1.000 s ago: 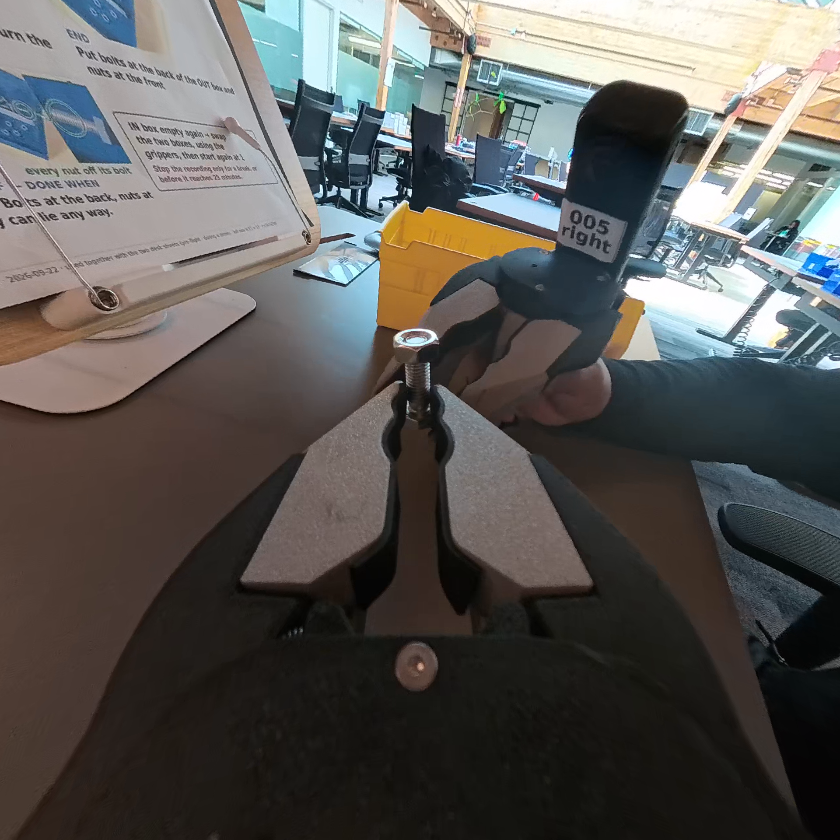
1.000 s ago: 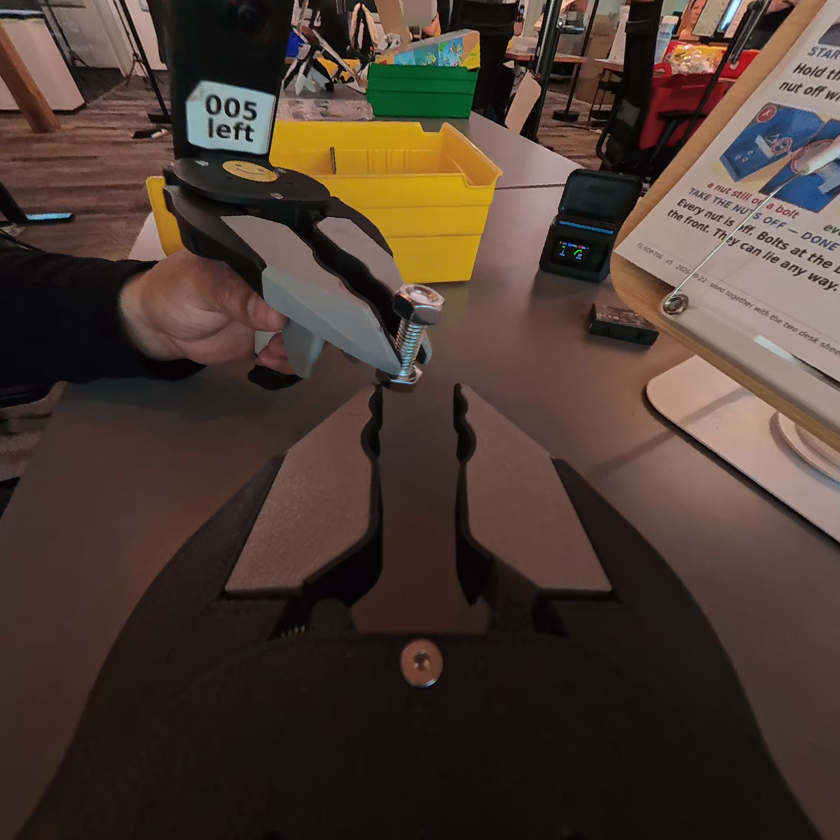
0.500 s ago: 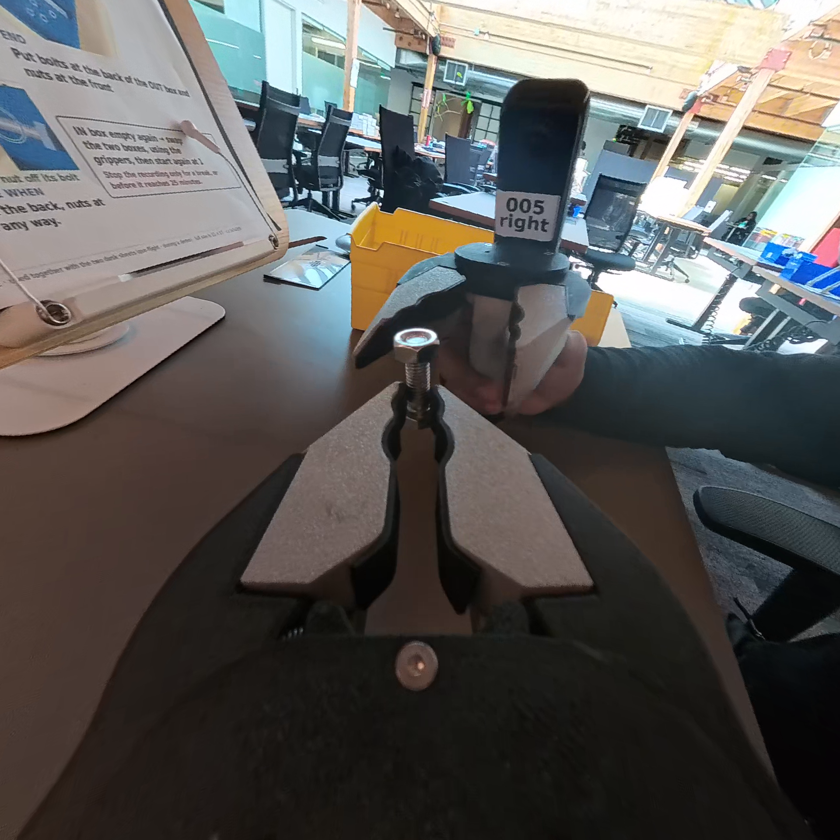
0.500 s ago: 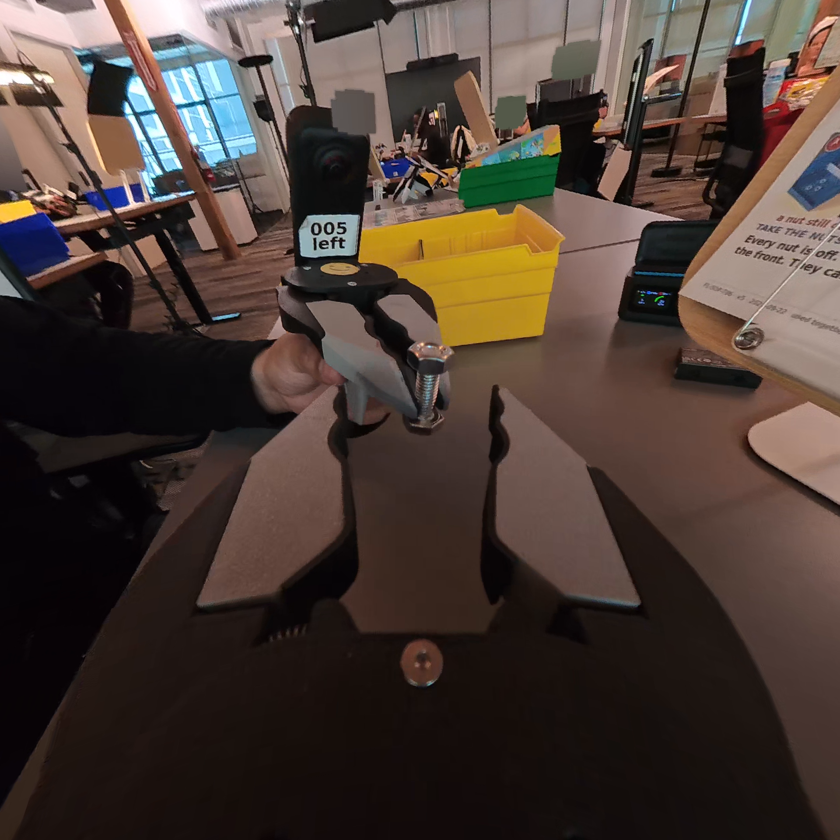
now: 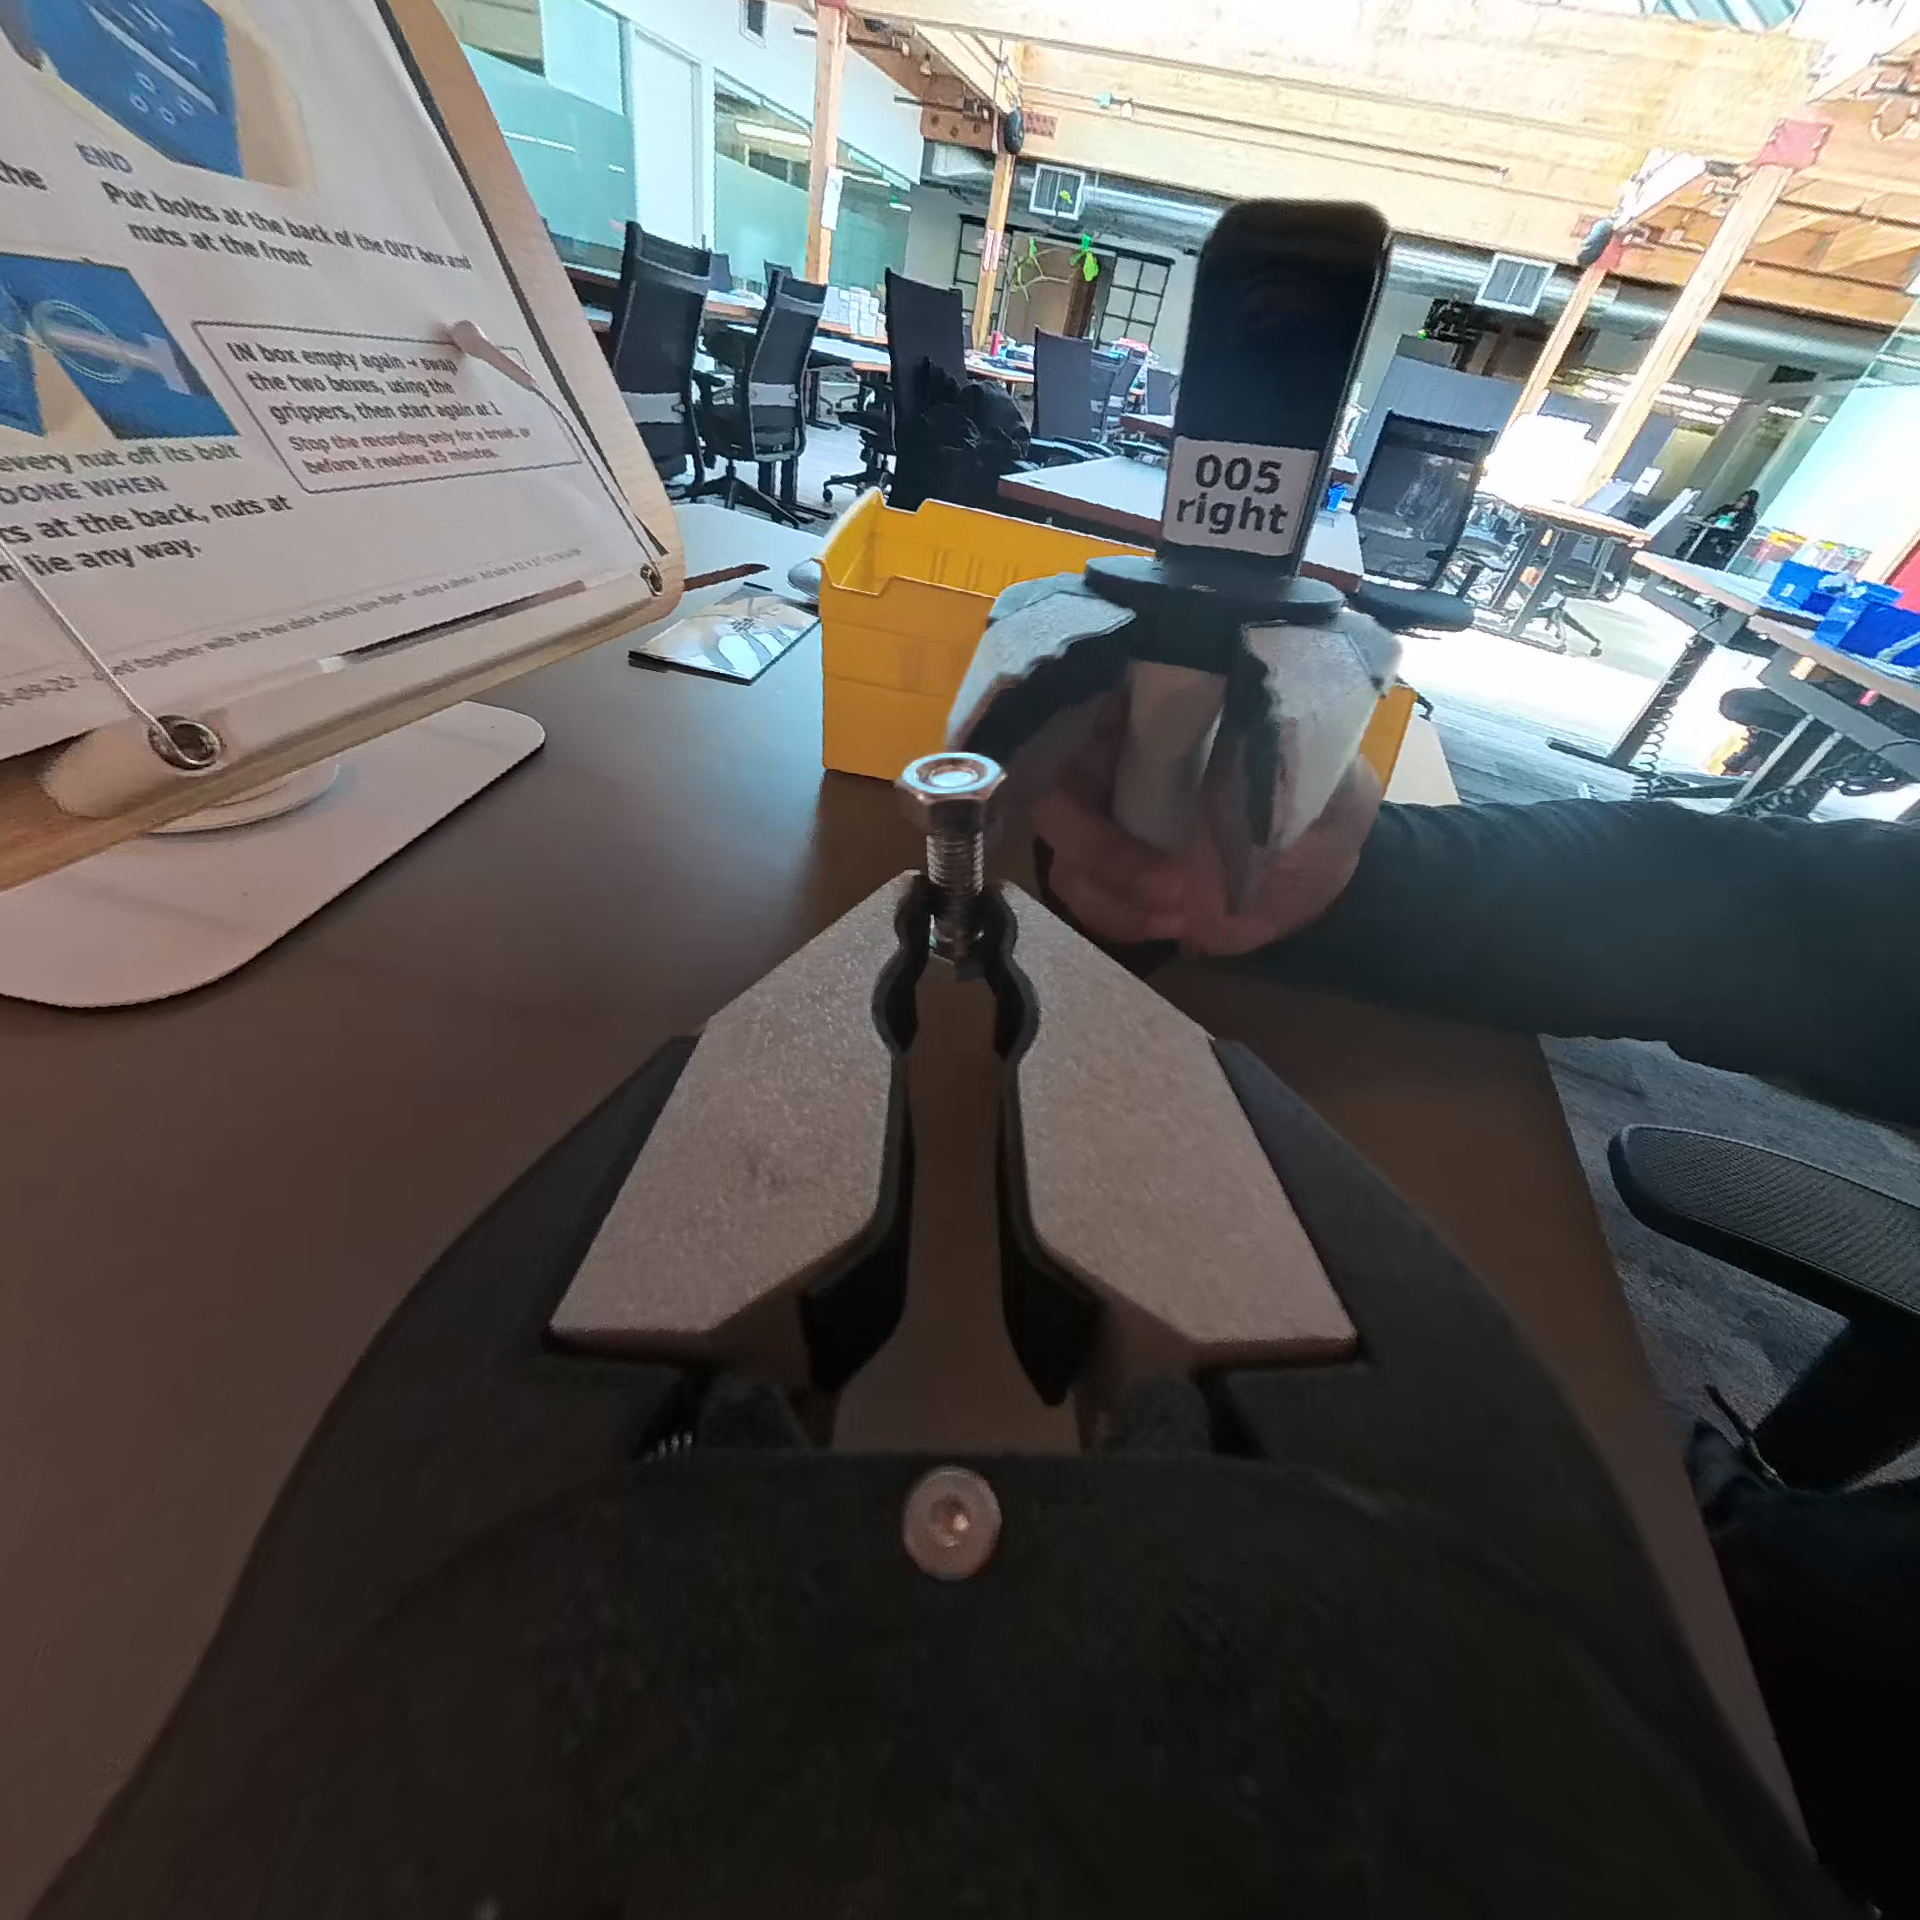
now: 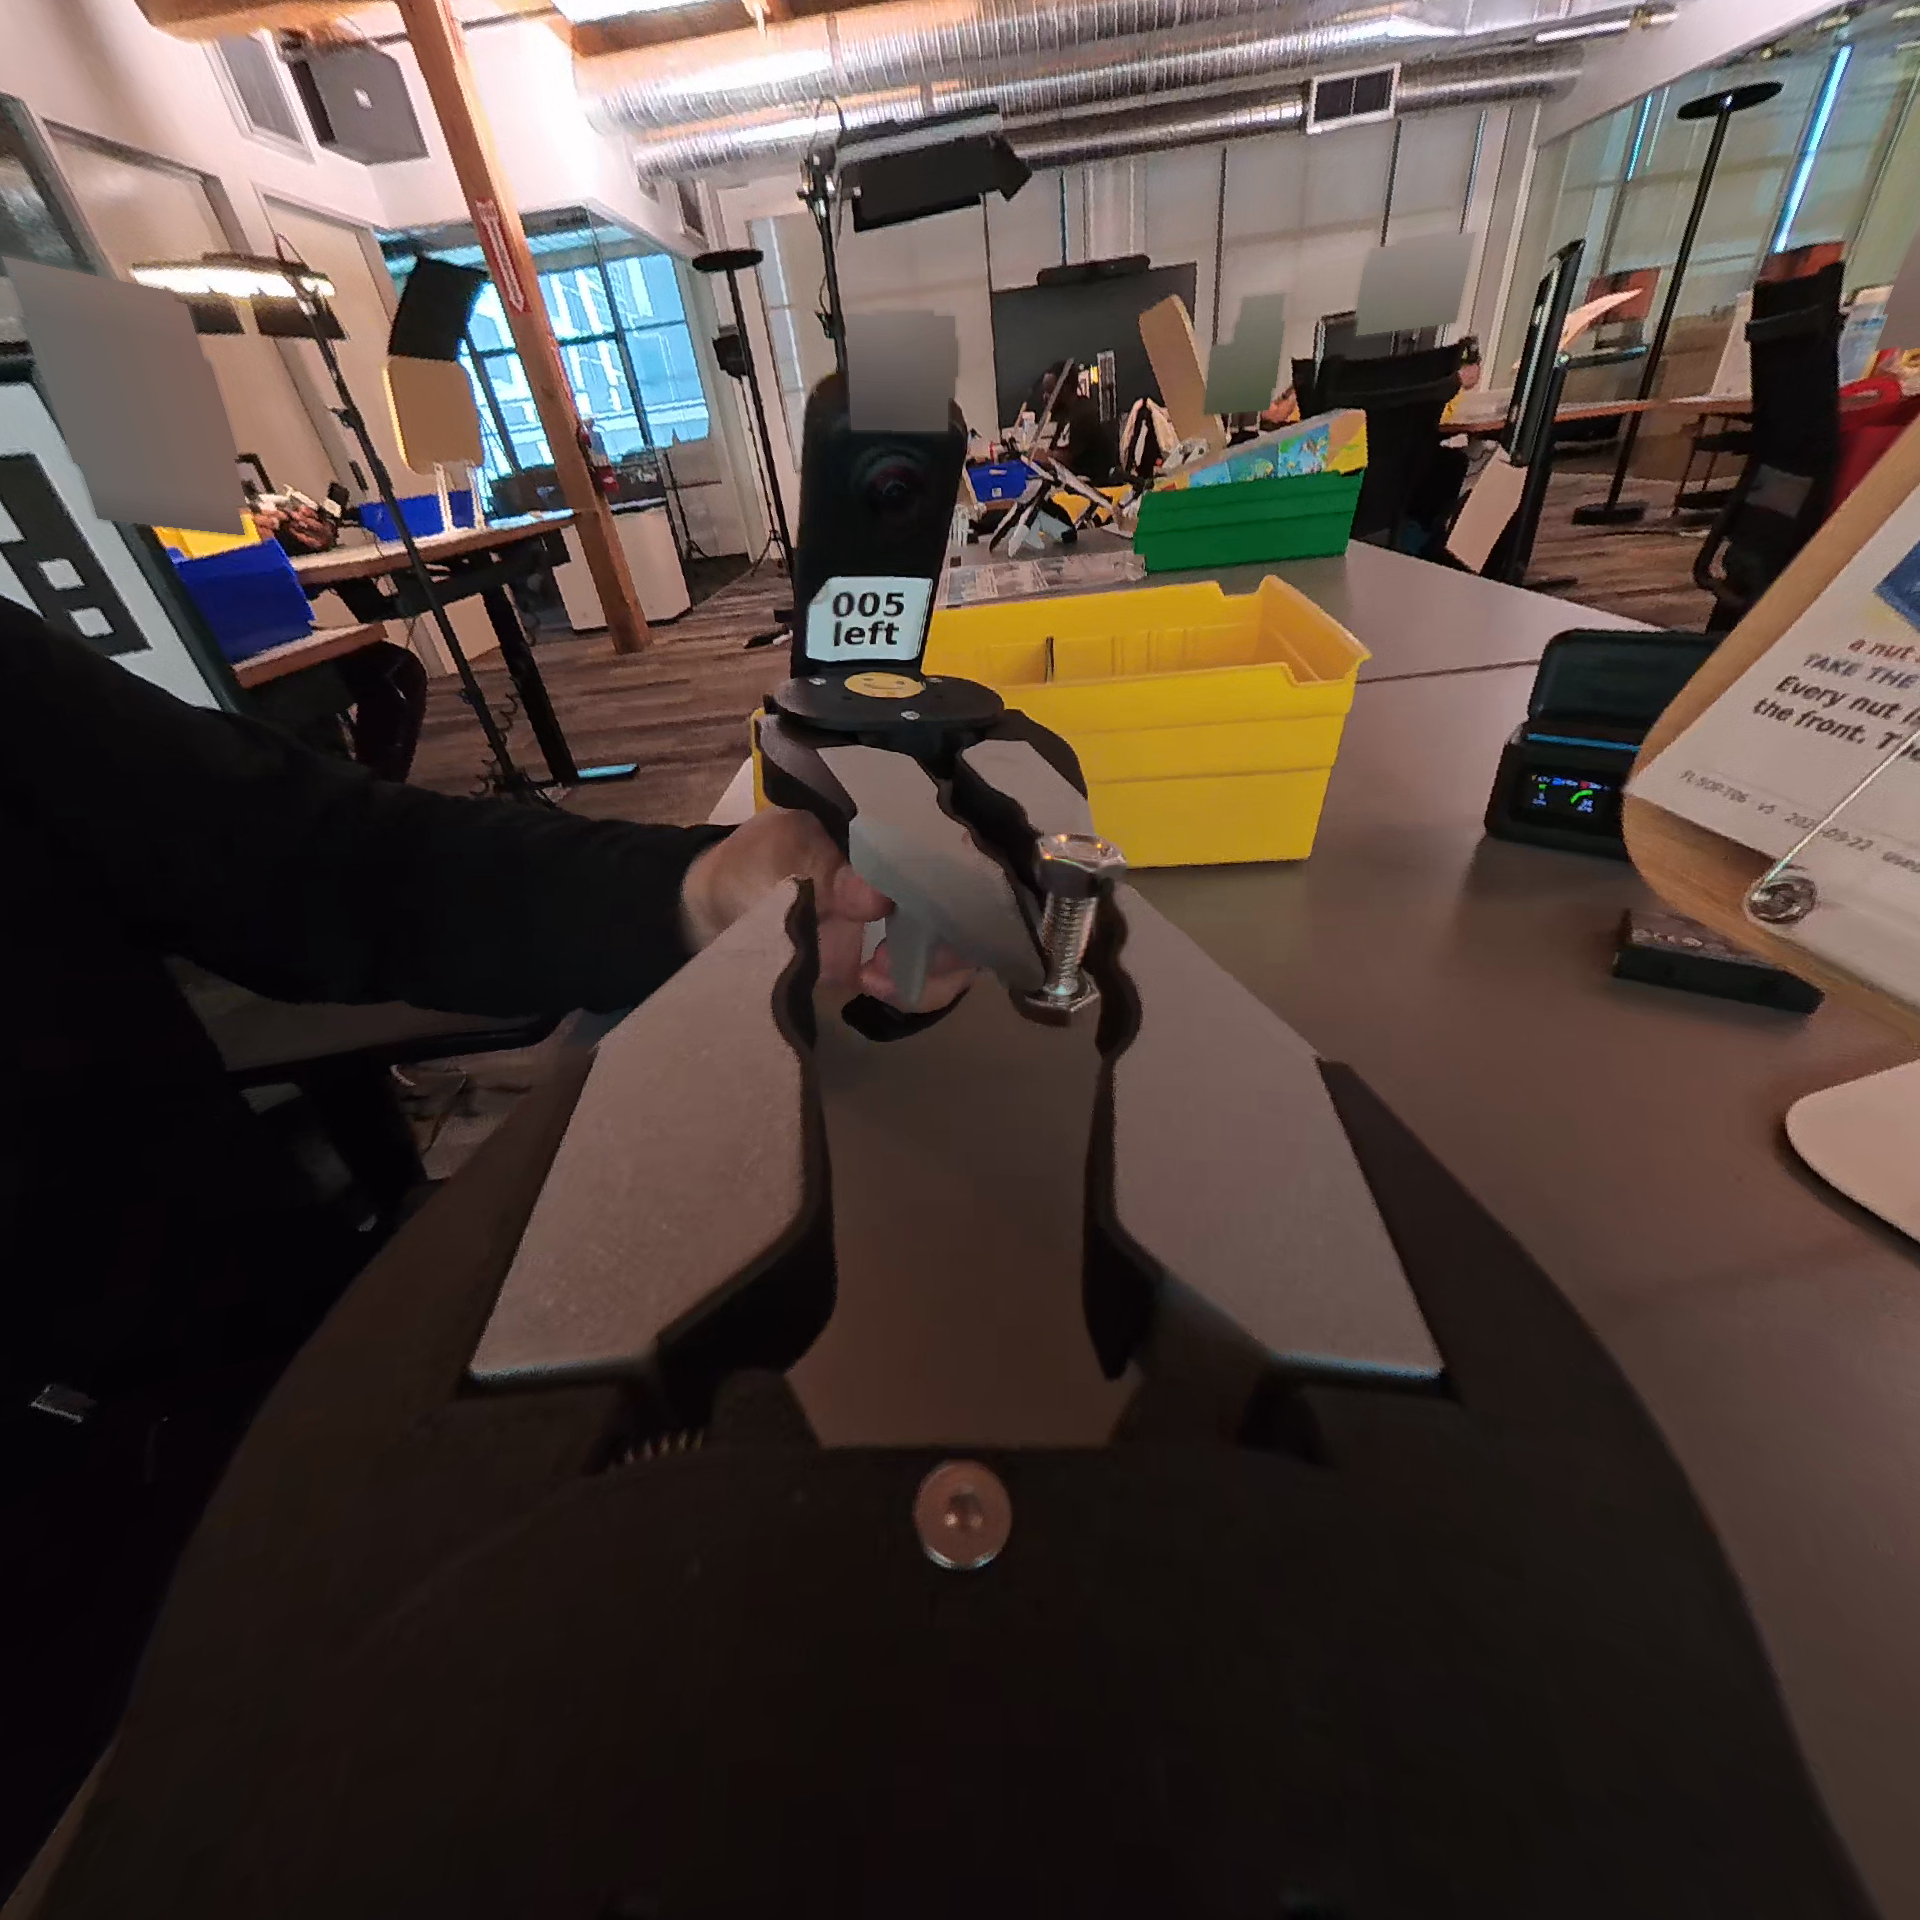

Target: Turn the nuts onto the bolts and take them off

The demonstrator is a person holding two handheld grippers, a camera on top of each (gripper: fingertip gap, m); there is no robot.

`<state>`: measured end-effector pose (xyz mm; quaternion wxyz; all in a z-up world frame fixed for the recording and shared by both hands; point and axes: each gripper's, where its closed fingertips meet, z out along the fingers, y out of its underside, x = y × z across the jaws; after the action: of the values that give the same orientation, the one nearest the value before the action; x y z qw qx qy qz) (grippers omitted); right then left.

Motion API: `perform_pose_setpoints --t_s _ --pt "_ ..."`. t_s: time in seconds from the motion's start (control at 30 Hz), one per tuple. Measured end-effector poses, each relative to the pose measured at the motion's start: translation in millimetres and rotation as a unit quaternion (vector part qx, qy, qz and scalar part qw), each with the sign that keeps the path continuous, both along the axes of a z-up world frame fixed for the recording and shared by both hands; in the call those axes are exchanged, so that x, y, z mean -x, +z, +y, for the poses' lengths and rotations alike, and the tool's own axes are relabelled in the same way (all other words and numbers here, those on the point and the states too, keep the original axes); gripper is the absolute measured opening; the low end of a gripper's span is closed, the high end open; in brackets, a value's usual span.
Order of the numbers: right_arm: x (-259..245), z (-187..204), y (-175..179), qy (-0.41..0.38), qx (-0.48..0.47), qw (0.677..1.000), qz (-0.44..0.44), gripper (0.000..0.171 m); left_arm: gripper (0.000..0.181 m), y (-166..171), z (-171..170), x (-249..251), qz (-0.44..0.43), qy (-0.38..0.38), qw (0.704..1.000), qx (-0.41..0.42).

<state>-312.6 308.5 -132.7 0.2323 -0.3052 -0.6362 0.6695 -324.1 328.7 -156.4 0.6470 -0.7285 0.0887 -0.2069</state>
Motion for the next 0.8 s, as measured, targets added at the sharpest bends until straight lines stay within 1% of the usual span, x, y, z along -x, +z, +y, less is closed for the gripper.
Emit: perform_pose_setpoints --t_s 0.03,0.07,0.13,0.27,0.3,0.33,0.4,0.43,0.5,0.53,0.63,0.67,0.73,0.77,0.8 --pt "0.4 3.2 2.1 -0.006 0.005 1.0 0.003 0.046 0.008 0.3 -0.2 0.5 -0.002 0.0 1.0 0.0" --pt "2.6 7.2 2.8 -0.018 0.009 1.0 0.002 0.046 0.008 0.2 -0.4 -0.1 -0.004 -0.003 1.0 0.001" --pt "7.0 11.6 1.2 -0.031 0.017 0.999 -0.01 0.056 0.008 -1.5 -0.7 -6.1 -0.005 -0.017 1.0 0.006" --pt "2.5 -1.0 1.1 0.009 0.035 0.999 -0.026 0.062 0.008 -3.1 -1.8 -22.5 0.01 -0.046 0.999 0.008" --pt "0.2 -4.9 2.1 0.019 0.035 0.999 -0.024 0.06 0.008 -2.8 -1.6 -22.6 0.013 -0.044 0.999 0.007" --pt "-2.5 -8.5 2.3 0.03 0.032 0.999 -0.024 0.053 0.008 -2.1 -1.5 -20.7 0.013 -0.039 0.999 0.006" --pt "0.0 -5.1 -1.2 0.016 0.021 0.999 -0.034 0.05 0.008 -0.9 -0.4 -10.8 0.012 -0.015 1.0 0.005" --pt "0.6 -0.7 -1.0 0.006 0.018 0.999 -0.031 0.047 0.008 0.2 -0.2 -4.5 0.008 -0.002 1.0 0.003" --pt "-3.6 4.9 5.8 0.013 0.034 0.999 -0.014 0.029 0.008 3.0 -1.3 4.5 -0.007 0.01 1.0 0.001" --pt "-4.1 7.9 9.8 0.013 0.049 0.999 -0.011 0.033 0.008 3.7 -1.9 5.9 -0.011 0.009 1.0 0.001" --pt "1.1 12.9 12.2 0.0 0.073 0.997 -0.018 0.058 0.008 4.0 -2.9 -4.5 -0.009 -0.014 1.0 -0.001" --pt "3.1 11.4 9.0 -0.001 0.071 0.997 -0.026 0.064 0.008 3.4 -3.0 -11.3 -0.008 -0.027 1.0 0.0" --pt "2.7 2.3 2.5 0.014 0.058 0.998 -0.036 0.064 0.008 2.6 -3.7 -24.7 -0.008 -0.054 0.999 0.0" --pt "0.8 -3.7 -0.6 0.027 0.047 0.998 -0.04 0.062 0.008 3.6 -3.8 -28.1 -0.01 -0.061 0.998 -0.003" --pt "-2.4 -8.7 -2.0 0.039 0.036 0.998 -0.041 0.056 0.008 4.2 -2.5 -25.5 -0.015 -0.053 0.998 -0.005"
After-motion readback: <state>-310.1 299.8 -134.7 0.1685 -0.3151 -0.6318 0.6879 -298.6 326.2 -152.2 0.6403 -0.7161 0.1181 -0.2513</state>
